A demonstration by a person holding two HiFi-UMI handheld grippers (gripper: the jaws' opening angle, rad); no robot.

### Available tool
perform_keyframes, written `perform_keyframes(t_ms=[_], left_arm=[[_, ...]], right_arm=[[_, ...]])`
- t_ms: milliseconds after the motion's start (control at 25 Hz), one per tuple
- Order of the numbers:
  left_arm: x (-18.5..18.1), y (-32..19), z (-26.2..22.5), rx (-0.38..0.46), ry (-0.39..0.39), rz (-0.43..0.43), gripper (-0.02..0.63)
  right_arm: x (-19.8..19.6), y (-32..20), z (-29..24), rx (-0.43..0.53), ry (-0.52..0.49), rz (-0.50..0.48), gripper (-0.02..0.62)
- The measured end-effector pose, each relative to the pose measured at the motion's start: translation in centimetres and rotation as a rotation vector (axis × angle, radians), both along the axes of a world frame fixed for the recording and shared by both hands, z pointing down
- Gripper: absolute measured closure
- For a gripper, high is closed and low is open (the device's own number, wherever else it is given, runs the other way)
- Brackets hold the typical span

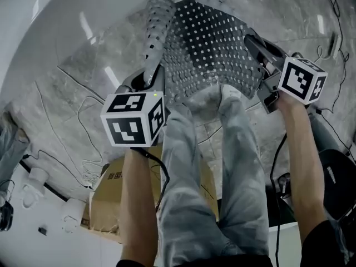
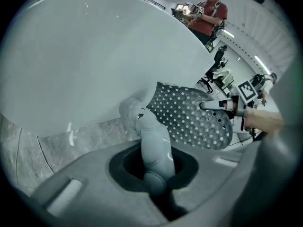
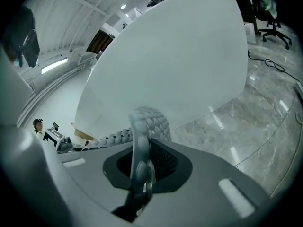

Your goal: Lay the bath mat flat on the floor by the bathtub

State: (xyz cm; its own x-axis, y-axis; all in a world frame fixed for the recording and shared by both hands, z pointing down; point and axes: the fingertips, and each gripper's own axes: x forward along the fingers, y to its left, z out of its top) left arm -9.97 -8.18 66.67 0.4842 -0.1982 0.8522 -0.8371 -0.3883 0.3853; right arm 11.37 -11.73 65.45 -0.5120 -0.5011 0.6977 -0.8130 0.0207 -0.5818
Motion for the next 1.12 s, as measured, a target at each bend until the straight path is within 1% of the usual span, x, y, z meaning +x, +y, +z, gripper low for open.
perform_keyframes(t_ms=[80,240,400,600,760,880,1000,1120], left_arm=[[0.1,-1.4,2.2,-0.003,-0.004,0.011,0.586],[0.1,-1.4,4.9,-0.009,-0.004,0.016,0.584],[0.3,-3.1,8.4,-0.012,-0.006,0.028,0.584],[0.0,-2.2,10.3,-0.003,-0.033,0.024,0.584],[-0.7,-1.2,11.3,0.011,-0.043,0.033,0.584],[-1.6,-0.6,12.6,0.002,-0.035,0.011,0.584],[-2.7,0.1,14.4,-0.011,-0.053,-0.01,0.584],[-3.8,0.5,16.4,-0.044,-0.065,-0.062,0.584]], right_arm=[[0.3,-1.3,2.3,-0.011,0.009,0.0,0.569],[0.4,-1.4,5.3,-0.021,0.045,-0.046,0.569],[0.2,-3.0,8.6,-0.034,0.064,-0.077,0.569],[0.5,-2.5,9.9,-0.018,0.1,-0.096,0.569],[1.1,-2.2,10.8,-0.007,0.159,-0.107,0.569],[1.7,-2.5,11.9,-0.013,0.193,-0.115,0.569],[2.2,-2.6,13.0,-0.022,0.225,-0.128,0.569],[2.7,-2.5,14.4,-0.041,0.252,-0.142,0.569]])
